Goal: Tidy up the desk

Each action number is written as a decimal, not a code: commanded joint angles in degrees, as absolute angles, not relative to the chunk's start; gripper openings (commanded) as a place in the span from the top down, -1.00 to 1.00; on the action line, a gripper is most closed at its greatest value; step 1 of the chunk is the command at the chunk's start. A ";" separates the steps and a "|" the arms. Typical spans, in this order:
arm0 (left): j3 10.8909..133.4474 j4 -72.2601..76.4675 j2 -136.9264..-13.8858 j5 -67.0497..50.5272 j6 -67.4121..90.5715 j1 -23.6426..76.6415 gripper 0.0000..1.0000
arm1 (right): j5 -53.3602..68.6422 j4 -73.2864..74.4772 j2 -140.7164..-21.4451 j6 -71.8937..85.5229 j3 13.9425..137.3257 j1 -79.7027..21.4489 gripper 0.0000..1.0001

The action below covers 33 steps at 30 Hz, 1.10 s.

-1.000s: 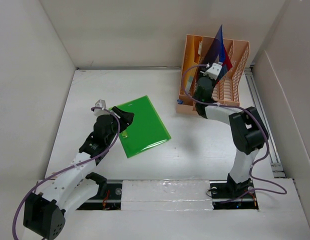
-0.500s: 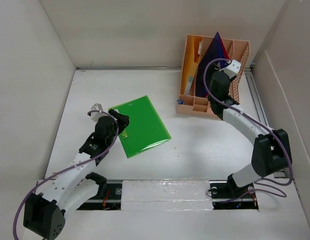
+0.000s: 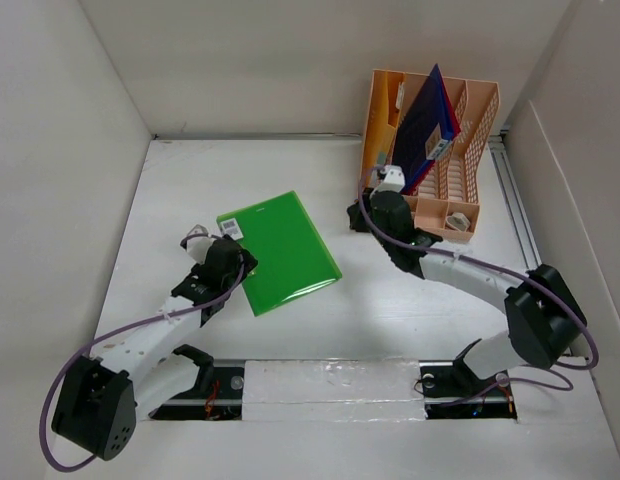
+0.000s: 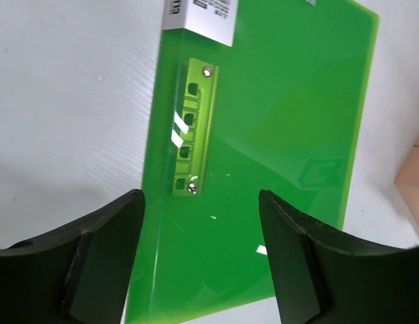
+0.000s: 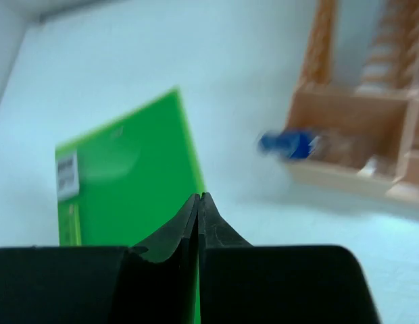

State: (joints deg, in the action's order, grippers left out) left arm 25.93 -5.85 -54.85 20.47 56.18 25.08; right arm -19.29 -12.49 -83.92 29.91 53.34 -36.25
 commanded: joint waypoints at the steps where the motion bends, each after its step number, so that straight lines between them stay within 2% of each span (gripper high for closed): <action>1: 24.17 -6.68 -54.67 23.64 58.27 25.22 -0.30 | -12.93 -12.83 -83.67 32.78 49.84 -41.03 0.90; 3: 23.82 -5.63 -55.71 23.73 58.45 25.22 -0.30 | -10.30 -14.14 -84.98 33.66 47.30 -43.66 0.73; 4: 23.73 -4.75 -56.16 23.56 58.45 25.22 -0.30 | -8.11 -14.67 -85.43 33.58 46.50 -44.29 0.51; 7: 24.43 -4.22 -58.97 22.51 58.27 25.22 -0.23 | -3.98 -14.68 -87.27 34.01 45.26 -45.53 0.19; 10: 24.61 -2.12 -61.26 21.89 58.10 25.22 -0.18 | -0.54 -13.71 -87.98 34.80 44.04 -46.05 0.08; 13: 25.75 -0.71 -62.49 22.06 57.39 25.22 -0.15 | 3.33 -13.01 -87.19 36.47 40.97 -46.67 0.00; 17: 25.58 3.60 -63.54 21.19 56.78 25.22 -0.04 | 3.34 -10.91 -85.08 37.88 38.06 -48.33 -0.02; 19: 25.66 4.22 -64.95 19.87 56.52 25.22 0.07 | 3.34 -9.50 -85.69 37.88 38.06 -48.34 -0.04; 24: 26.27 1.68 -66.71 20.12 56.69 25.22 0.16 | 4.56 -9.48 -90.07 37.35 39.72 -48.34 -0.11; 28: 26.28 3.94 -64.34 20.92 56.08 25.22 0.48 | 3.09 -10.28 -92.98 37.27 41.30 -48.34 -0.22; 33: 25.75 7.91 -63.28 18.19 56.77 25.22 0.48 | -2.00 -13.70 -95.36 39.28 43.50 -46.42 -0.26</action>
